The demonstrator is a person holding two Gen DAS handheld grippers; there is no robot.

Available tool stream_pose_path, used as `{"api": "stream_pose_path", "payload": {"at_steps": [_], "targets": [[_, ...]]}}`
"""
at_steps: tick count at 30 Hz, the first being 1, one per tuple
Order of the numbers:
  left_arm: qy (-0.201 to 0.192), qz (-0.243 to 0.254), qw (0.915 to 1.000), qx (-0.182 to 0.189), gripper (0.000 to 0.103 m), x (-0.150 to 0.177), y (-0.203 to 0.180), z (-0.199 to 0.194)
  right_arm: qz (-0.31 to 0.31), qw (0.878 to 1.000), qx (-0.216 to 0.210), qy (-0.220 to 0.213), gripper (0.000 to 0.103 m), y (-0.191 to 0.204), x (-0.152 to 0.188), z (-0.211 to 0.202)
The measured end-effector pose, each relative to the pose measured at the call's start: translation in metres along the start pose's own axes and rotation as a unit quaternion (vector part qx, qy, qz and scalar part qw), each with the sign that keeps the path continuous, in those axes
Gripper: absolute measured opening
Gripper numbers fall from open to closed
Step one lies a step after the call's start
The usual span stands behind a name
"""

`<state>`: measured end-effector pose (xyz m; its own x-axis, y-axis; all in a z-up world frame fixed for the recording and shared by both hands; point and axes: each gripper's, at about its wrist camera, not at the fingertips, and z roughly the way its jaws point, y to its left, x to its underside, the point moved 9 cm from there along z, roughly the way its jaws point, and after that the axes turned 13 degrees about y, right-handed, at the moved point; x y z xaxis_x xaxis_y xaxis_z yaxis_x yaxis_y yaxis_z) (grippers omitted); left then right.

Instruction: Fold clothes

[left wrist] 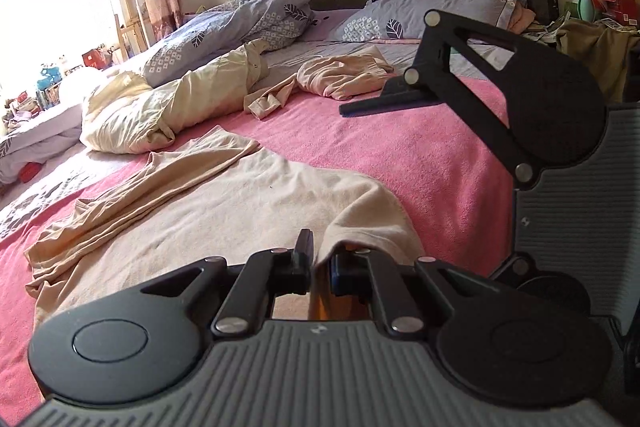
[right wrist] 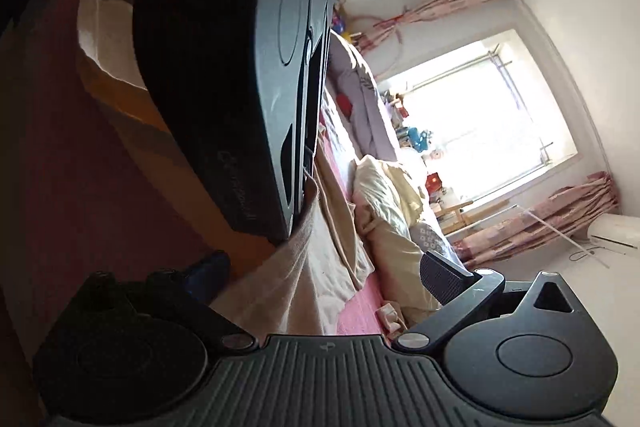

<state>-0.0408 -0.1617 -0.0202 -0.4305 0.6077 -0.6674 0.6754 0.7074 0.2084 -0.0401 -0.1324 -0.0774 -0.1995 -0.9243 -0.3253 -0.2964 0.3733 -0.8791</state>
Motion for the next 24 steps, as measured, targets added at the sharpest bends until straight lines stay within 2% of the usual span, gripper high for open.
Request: {"api": "stream_pose_path", "payload": {"at_steps": [1, 3, 5, 6, 7, 11, 12, 14, 15, 18, 22, 24], "targets": [[0.0, 0.001, 1.0, 0.0, 0.01, 0.0, 0.0, 0.0, -0.009, 1.0, -0.008, 0.001, 0.098, 0.004, -0.001, 0.002], [0.002, 0.003, 1.0, -0.001, 0.01, 0.001, -0.001, 0.001, -0.016, 1.0, -0.007, 0.006, 0.082, 0.006, -0.003, 0.006], [0.003, 0.006, 1.0, -0.005, 0.011, 0.001, -0.002, 0.002, -0.015, 1.0, 0.0, 0.02, 0.047, 0.004, -0.002, 0.01], [0.003, 0.008, 0.9999, -0.007, 0.011, 0.002, -0.002, 0.002, -0.009, 1.0, -0.003, 0.029, 0.036, 0.001, -0.001, 0.012], [0.004, 0.01, 0.9999, -0.009, 0.012, 0.003, -0.002, 0.003, 0.0, 0.999, -0.012, 0.037, 0.016, -0.003, 0.0, 0.013], [0.01, 0.023, 0.9995, -0.016, 0.023, 0.009, -0.007, 0.003, 0.022, 0.997, -0.039, 0.061, 0.012, -0.019, 0.001, 0.011], [0.013, 0.031, 0.9992, -0.022, 0.025, 0.012, -0.009, 0.002, 0.022, 0.997, -0.041, 0.062, 0.012, -0.022, -0.001, 0.011], [0.018, 0.049, 0.9978, -0.042, 0.036, 0.021, -0.014, 0.001, 0.026, 0.997, -0.046, 0.065, 0.011, -0.029, -0.005, 0.008], [0.021, 0.058, 0.9967, -0.053, 0.038, 0.026, -0.017, 0.0, 0.03, 0.996, -0.048, 0.065, 0.011, -0.032, -0.006, 0.005], [0.033, 0.079, 0.9902, -0.11, 0.039, 0.043, -0.014, -0.001, 0.043, 0.995, -0.054, 0.068, 0.011, -0.042, -0.008, -0.004], [0.051, 0.066, 0.9802, -0.179, 0.039, 0.063, 0.012, -0.009, 0.059, 0.994, -0.057, 0.076, 0.011, -0.058, -0.009, -0.002], [0.061, 0.06, 0.9725, -0.216, 0.039, 0.074, 0.029, -0.016, 0.064, 0.993, -0.06, 0.08, 0.011, -0.066, -0.002, 0.002]]}}
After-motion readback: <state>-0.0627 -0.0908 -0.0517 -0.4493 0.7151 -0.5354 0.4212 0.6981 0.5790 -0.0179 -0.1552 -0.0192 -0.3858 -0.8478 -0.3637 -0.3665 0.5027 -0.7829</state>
